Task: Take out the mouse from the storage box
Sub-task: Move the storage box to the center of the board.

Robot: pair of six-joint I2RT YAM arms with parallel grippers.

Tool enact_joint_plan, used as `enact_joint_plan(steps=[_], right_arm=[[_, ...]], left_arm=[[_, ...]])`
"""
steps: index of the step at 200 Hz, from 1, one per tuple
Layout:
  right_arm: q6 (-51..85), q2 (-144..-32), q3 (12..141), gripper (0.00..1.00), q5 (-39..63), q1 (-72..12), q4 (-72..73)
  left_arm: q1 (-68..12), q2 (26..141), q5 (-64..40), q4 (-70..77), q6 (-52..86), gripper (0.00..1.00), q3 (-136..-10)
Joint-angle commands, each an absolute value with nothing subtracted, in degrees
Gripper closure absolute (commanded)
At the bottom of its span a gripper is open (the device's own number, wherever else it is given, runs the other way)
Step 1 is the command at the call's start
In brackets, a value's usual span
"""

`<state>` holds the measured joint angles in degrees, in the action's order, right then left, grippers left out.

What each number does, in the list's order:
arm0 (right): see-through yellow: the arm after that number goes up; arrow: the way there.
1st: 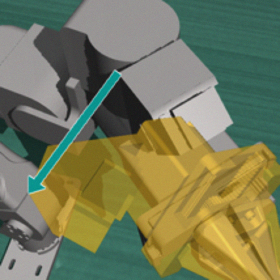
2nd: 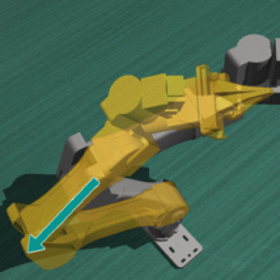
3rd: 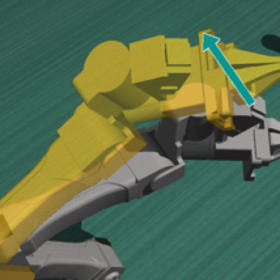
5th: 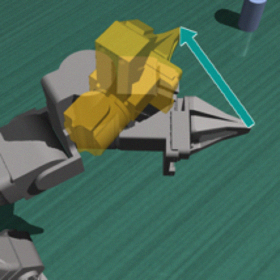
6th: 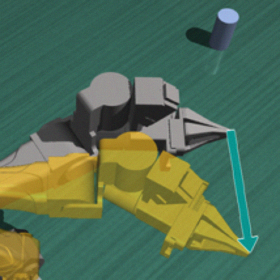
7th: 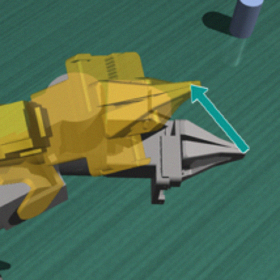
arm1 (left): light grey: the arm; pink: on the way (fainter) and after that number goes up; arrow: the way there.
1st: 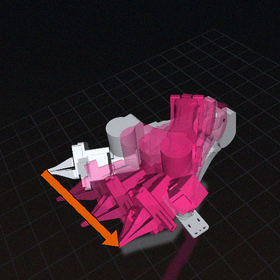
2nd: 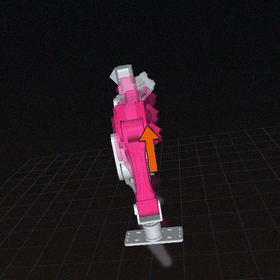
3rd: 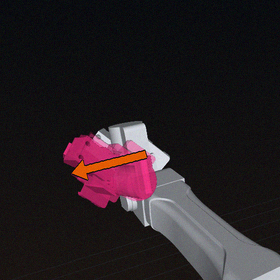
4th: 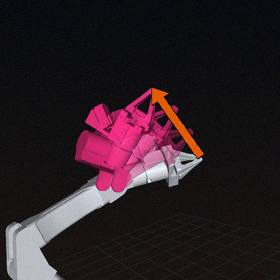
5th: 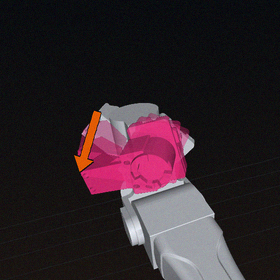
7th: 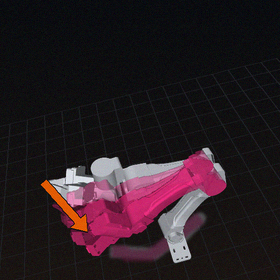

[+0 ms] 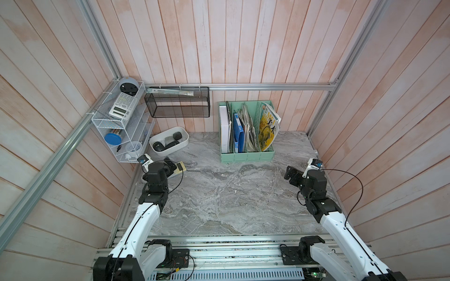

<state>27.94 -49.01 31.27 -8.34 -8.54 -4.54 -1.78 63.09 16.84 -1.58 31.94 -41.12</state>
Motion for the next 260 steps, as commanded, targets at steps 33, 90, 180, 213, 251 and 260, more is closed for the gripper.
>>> enact_joint_plan(steps=[33, 90, 180, 213, 251, 260], right_arm=[[29.61, -51.24, 27.64, 0.02, -0.70, -9.62, -3.57], [30.01, -53.29, 27.94, 0.02, -0.56, -11.25, -3.08], [31.01, -52.74, 27.75, 0.02, -0.89, -11.44, -3.43], [31.07, -52.82, 27.77, 0.03, -1.09, -11.51, -3.59], [31.03, -52.38, 27.59, 0.02, -1.80, -11.43, -3.77], [31.03, -52.34, 27.49, 0.02, -1.85, -11.46, -3.73]], left_arm=[[-2.49, 82.86, 12.33, -16.25, 26.83, 0.00, -62.34], [-8.32, 101.78, 28.80, -32.70, 24.35, 0.00, -85.57], [-9.05, 123.96, 31.83, -46.68, 10.17, 0.09, -111.76], [-8.75, 128.11, 27.96, -46.14, 6.25, 0.11, -116.26], [-7.94, 134.05, 27.28, -48.67, 1.38, 0.10, -124.10], [-7.57, 135.21, 26.86, -49.25, 0.36, 0.10, -125.66]])
